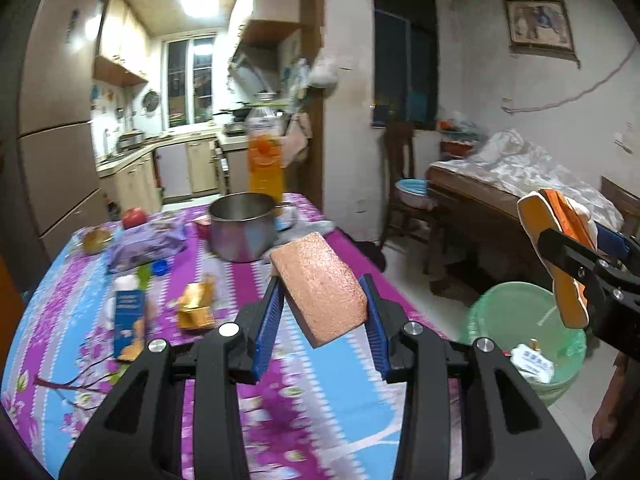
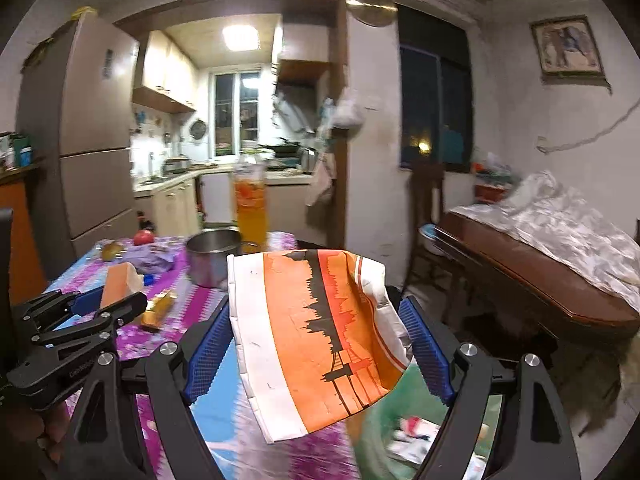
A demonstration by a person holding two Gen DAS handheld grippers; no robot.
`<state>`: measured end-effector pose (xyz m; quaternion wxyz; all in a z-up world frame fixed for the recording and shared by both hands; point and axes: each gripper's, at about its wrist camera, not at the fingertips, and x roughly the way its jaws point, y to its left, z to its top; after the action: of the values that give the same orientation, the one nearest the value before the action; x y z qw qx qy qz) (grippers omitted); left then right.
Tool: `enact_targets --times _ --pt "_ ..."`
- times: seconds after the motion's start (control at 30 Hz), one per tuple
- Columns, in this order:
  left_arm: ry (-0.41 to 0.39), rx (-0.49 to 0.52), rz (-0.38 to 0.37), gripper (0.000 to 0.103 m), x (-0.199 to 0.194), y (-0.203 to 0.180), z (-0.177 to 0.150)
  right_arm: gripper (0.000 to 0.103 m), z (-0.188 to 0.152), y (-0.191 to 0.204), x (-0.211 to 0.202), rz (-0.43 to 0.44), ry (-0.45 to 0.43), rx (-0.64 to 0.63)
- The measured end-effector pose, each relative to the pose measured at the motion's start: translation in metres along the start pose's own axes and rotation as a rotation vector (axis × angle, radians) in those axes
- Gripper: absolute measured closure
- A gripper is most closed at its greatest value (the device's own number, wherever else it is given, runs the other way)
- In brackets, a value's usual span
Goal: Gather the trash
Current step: 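Carry the sponge and paper cup in both grippers over the green basin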
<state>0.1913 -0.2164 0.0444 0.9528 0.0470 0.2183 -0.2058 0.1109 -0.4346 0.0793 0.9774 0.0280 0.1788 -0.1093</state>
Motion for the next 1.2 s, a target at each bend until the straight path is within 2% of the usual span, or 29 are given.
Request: enact_targets --times 0.23,0.4,0.57,0.73,0.97,1.2 --pt "0.029 0.064 -0.127 0.066 0.018 -0.064 0.008 0.021 -0.012 -0.084 -0.006 -0.113 0.103 0.054" --pt "0.090 0.118 -0.230 0.066 0.042 -0.113 0.009 0.021 -0.025 -0.144 0.003 -0.170 0.207 0.099" --pt "0.183 0.167 -0.313 0.066 0.072 -0.158 0.004 0.021 -0.044 -0.190 0.023 -0.185 0.321 0.136" --pt "0.283 0.199 -0.371 0.066 0.096 -0.185 -0.006 0.021 -0.063 -0.229 0.053 -0.168 0.446 0.170" --pt "0.378 0.222 -0.405 0.066 0.117 -0.204 -0.021 0.021 -0.074 -0.255 0.080 -0.171 0.532 0.197" --pt "0.413 0.222 -0.412 0.066 0.131 -0.212 -0.025 0.021 -0.078 -0.256 0.088 -0.162 0.555 0.190"
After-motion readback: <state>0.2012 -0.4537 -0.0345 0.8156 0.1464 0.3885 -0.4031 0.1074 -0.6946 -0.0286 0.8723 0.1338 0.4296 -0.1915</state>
